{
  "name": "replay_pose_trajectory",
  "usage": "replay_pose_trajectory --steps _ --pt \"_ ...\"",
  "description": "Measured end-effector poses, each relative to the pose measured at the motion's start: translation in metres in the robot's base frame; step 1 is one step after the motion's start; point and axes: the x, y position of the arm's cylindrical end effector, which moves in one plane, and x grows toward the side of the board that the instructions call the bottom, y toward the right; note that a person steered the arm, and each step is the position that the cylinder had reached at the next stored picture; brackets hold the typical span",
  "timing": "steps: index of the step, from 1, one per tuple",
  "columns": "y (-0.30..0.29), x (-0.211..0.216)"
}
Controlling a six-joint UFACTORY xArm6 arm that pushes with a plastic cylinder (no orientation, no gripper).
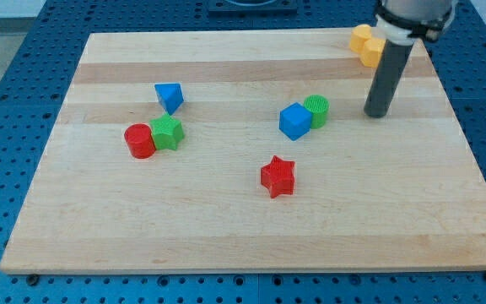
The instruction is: Push the green circle vertically to the blue cube
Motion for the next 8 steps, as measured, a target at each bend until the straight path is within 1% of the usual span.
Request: replay_pose_trajectory --steps 1,2,3,6,8 --pt "-0.013 0.035" --pt "-0.036 0.051" --pt "-0.051 0.040" --pt "-0.107 -0.018" --pt "-0.115 -0.059"
